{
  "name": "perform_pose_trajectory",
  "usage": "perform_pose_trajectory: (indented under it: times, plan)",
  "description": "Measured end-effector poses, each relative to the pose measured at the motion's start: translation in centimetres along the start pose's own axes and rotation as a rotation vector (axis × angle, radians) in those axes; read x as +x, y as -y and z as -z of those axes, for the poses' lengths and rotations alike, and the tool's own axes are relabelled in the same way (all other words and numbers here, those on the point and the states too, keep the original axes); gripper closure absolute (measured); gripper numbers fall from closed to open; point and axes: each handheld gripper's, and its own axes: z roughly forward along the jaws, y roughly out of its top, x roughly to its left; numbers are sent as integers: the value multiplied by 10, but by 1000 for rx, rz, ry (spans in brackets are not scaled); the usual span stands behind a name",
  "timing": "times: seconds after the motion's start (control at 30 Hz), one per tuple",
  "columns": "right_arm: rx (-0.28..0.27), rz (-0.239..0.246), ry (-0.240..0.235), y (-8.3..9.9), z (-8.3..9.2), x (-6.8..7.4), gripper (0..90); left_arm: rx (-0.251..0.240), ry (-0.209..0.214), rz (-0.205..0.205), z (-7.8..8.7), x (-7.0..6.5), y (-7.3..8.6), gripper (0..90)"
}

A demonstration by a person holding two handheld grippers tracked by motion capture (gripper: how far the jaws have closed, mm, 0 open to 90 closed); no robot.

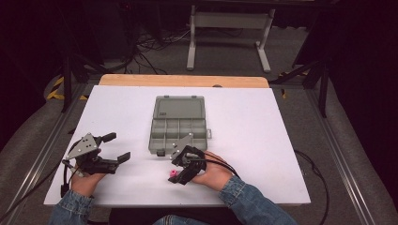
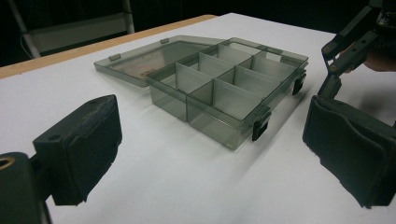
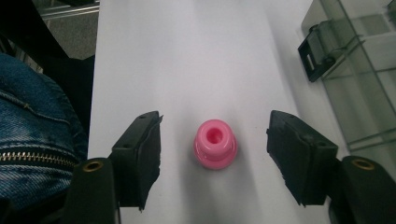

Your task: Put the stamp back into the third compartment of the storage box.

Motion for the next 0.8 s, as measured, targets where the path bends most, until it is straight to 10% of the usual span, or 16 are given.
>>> perform_pose_trajectory:
  times: [0.8]
  plan:
    - [111,35,41,-4,-17,2,641,0,-2,-2,0,0,0,54]
